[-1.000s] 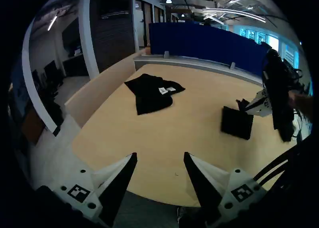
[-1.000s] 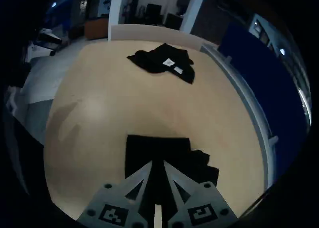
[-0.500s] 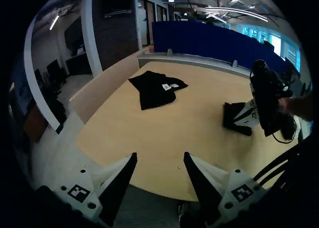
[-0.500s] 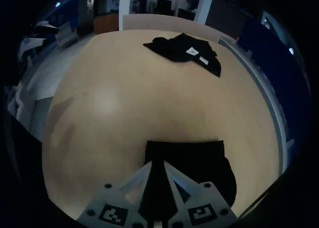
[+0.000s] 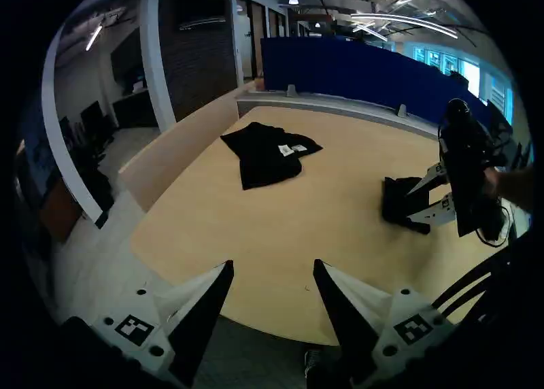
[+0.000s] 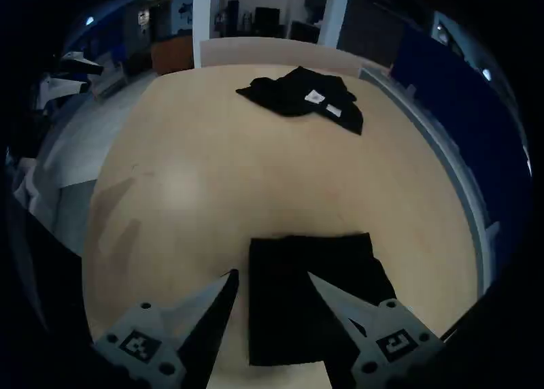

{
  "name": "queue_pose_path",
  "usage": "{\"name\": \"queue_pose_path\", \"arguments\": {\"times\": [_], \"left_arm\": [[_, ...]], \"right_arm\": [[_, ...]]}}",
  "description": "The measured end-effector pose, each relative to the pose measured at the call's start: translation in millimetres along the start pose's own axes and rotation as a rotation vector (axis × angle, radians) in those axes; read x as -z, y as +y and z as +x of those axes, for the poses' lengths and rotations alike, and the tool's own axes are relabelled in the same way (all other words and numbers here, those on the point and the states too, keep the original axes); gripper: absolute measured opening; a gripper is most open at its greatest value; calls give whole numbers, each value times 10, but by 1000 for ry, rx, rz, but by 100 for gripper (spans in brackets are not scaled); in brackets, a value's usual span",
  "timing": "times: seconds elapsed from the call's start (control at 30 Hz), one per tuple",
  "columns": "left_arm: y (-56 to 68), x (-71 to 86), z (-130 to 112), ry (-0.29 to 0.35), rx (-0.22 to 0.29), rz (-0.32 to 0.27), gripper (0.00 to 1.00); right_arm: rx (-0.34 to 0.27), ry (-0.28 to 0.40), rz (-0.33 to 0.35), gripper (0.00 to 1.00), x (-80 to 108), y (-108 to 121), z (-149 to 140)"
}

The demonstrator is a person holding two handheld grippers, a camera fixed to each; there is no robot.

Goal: Fold towel

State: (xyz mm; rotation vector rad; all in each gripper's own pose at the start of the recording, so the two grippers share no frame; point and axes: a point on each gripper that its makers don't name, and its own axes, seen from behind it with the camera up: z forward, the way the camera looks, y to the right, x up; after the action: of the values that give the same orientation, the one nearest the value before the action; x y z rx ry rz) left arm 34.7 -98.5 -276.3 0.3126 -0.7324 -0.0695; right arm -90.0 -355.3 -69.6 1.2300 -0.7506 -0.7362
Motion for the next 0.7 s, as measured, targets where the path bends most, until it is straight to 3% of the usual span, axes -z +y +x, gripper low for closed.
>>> {"name": "queue_pose_path", "arguments": {"times": [0.3,0.7], "left_arm": [[41,16,37,5,-11,-6,86],[118,-44,35,3,-16,-21,86]], "right_arm": [[-82,-9,-40,68,201,-23,-300],[-295,-44,-131,68,381,-108,-842]]}}
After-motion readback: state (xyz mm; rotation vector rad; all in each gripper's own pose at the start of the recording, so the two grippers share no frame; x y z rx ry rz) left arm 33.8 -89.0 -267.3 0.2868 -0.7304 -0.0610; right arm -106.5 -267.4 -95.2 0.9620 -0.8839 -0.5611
